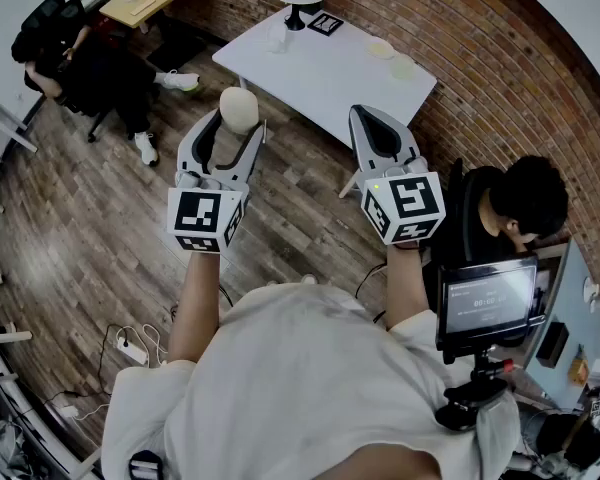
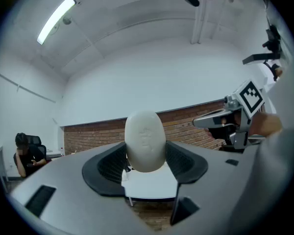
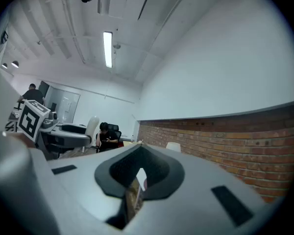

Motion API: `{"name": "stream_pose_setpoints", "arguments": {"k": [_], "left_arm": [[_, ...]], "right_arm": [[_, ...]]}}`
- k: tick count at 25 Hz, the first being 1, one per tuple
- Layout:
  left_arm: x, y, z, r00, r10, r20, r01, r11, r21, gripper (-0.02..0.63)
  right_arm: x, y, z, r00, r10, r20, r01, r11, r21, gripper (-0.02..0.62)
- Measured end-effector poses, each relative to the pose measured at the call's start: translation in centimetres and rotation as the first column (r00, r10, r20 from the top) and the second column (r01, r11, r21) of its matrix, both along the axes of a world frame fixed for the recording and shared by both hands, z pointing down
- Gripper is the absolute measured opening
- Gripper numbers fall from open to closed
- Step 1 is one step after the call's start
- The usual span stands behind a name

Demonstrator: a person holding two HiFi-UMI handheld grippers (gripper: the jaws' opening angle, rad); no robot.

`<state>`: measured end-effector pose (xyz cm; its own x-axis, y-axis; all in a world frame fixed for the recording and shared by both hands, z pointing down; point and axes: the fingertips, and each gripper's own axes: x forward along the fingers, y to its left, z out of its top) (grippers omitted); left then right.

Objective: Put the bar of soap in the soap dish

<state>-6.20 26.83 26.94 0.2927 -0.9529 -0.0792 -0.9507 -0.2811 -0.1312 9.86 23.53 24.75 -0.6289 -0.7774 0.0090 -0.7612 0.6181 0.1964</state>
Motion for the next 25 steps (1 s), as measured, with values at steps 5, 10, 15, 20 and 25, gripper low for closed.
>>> {"name": "stream_pose_setpoints", "arguments": {"k": [5,10,15,20,25], "left_arm": [[-1.3,0.4,0.1,1.000,0.007,-0.001,-0.007,1.000,0.002,0.258],[-2.4,0.7,0.5,1.000,0.018,0.000,-0.018,1.000,-0.004,0.258],[-3.7,0.8,1.7,1.000,0.015,-0.011,-0.016,1.000,-0.020,0.258],[-3.9,0.8,1.9,1.000,0.012,-0.012,-0.013,1.000,-0.027,0.258],[-4.1,0.6,2.4,1.000,0.001,-0.012,-0.002,0.999,-0.033,0.258]], "right_arm": [[-1.4,0.5,-0.3,0.999,-0.013,0.032,0.012,1.000,0.020,0.005],[-2.3,1.2,-0.9,0.995,-0.046,0.092,0.043,0.999,0.028,0.005],[-3.7,1.6,-0.1,0.994,-0.079,0.082,0.078,0.997,0.006,0.005],[-4.1,1.8,-0.1,0.988,-0.113,0.103,0.113,0.994,0.004,0.005],[-4.5,1.6,0.6,0.981,-0.151,0.123,0.155,0.988,-0.021,0.005]]}}
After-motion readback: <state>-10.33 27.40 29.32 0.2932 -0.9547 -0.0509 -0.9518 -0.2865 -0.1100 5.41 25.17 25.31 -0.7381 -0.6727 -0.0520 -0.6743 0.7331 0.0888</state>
